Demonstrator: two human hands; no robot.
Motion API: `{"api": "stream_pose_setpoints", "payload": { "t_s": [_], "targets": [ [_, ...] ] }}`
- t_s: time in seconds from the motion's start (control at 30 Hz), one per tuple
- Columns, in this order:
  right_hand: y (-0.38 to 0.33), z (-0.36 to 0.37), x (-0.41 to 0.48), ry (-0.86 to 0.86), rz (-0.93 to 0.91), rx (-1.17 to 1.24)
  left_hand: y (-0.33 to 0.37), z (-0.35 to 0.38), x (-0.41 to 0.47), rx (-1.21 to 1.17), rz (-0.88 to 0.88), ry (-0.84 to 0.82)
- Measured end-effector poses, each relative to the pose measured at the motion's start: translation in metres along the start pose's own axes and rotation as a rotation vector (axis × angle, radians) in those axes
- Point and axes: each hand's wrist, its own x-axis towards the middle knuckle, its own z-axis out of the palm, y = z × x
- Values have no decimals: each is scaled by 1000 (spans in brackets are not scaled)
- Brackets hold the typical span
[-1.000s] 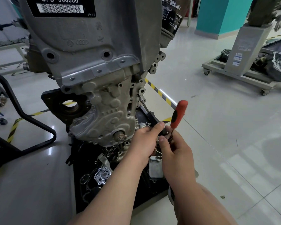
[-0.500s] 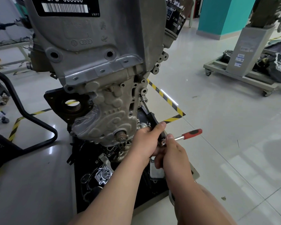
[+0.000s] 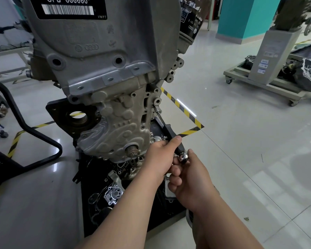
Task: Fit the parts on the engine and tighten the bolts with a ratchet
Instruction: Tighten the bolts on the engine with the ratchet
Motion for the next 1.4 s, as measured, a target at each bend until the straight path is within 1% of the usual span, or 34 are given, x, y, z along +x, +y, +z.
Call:
{"api": "stream_pose_setpoints", "payload": {
  "t_s": [0.1,0.23,0.3,0.4,0.5,0.63,0.73,0.8,0.87,0.93,0.97,1.03,1.07,1.17,1.27,1.4],
  "targets": [
    [2,-1,3,68,-102,-186,0,0,1,21,23,22],
    [2,-5,1,164,-270,-506,-4,0,5,53,64,89],
    [2,-7,-1,178,-358,-541,-4,1,4,52,59,84],
    [5,-8,-1,194,-505,-616,-1,3,2,-47,20,60],
    [9,-11,0,216,-637,-727,-1,4,3,5,42,85],
    [11,-9,-2,203,-732,-882,-1,4,3,58,67,97],
    [13,-8,1,208,-742,-896,1,4,1,77,67,92],
    [14,-8,5,197,-714,-805,1,4,1,80,74,79],
    [12,-7,8,202,-633,-690,2,3,2,99,72,84],
    [9,-5,7,218,-488,-587,1,2,3,98,66,86],
    [6,-4,6,209,-407,-499,0,2,2,84,58,75],
    [2,-2,4,150,-275,-299,0,1,1,40,41,31],
    [0,-2,3,122,-236,-241,-1,1,1,22,33,14],
    [-3,-3,4,46,-146,-137,-1,1,0,19,24,-4],
    [-6,-4,3,-37,-29,-3,-3,1,3,55,26,15],
    [-10,-6,4,-67,16,73,-4,1,5,62,35,22]
  ]
}}
